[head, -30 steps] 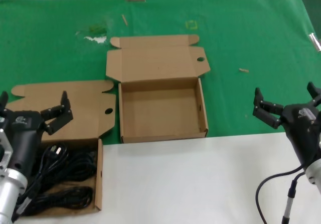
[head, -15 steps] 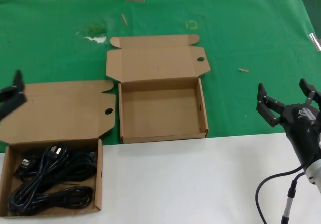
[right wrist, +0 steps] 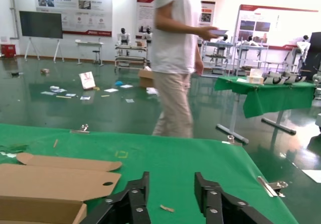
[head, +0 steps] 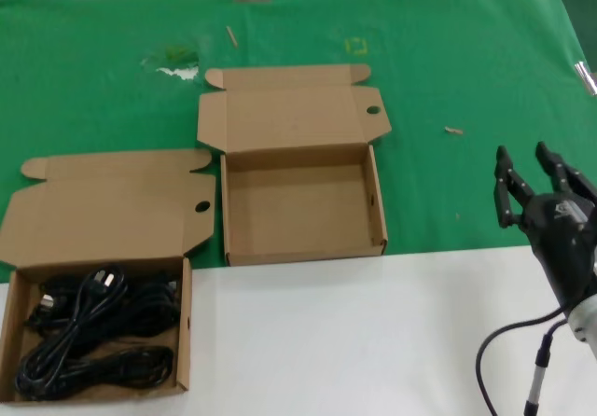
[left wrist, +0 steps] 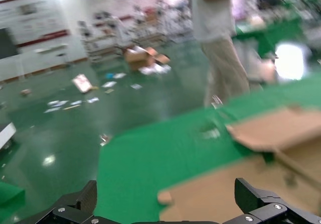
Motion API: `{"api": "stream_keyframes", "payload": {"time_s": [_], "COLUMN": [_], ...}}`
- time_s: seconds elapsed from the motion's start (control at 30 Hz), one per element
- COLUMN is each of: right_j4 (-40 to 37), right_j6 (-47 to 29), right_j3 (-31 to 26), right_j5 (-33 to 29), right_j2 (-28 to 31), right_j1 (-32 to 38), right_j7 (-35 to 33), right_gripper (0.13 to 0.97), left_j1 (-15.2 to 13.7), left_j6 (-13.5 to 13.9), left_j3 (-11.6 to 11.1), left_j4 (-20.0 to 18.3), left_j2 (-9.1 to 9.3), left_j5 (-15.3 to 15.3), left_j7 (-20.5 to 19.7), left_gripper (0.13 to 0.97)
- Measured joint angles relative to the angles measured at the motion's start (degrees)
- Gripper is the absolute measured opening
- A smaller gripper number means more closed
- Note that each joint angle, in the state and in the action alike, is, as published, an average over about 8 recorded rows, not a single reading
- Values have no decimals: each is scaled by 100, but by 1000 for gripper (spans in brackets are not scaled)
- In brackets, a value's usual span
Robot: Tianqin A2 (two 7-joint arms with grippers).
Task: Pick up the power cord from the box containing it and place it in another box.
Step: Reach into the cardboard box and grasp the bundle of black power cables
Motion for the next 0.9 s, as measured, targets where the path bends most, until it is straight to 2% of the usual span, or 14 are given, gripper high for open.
{"api": "stream_keyframes", "payload": {"time_s": [0.07, 0.13, 0.2, 0.3, 0.43, 0.67, 0.77, 0.9], "right_j4": [0, 0, 0, 0, 0, 0, 0, 0], "right_j6": [0, 0, 0, 0, 0, 0, 0, 0], "right_j3": [0, 0, 0, 0, 0, 0, 0, 0], "right_j5": [0, 0, 0, 0, 0, 0, 0, 0], "right_j2": [0, 0, 0, 0, 0, 0, 0, 0], "right_j1": [0, 0, 0, 0, 0, 0, 0, 0], "right_j7": [0, 0, 0, 0, 0, 0, 0, 0], "right_gripper": [370, 345, 312, 262, 212, 179, 154, 144], "left_j1": [173, 278, 321, 275, 51, -446, -531, -482], "left_j6": [404, 722, 957, 1158, 1254, 1172, 1124, 1084], "left_j3": [-234, -345, -348, -171, 256, 1058, 1237, 1274], "left_j4": [102, 201, 300, 477, 796, 1329, 1414, 1437], "left_j2": [135, 271, 395, 535, 613, 581, 558, 528], "left_j5": [103, 207, 315, 486, 733, 1142, 1241, 1290], "left_j7": [323, 606, 841, 1085, 1223, 1105, 1023, 950], "left_gripper": [966, 966, 966, 966, 966, 966, 966, 966]}}
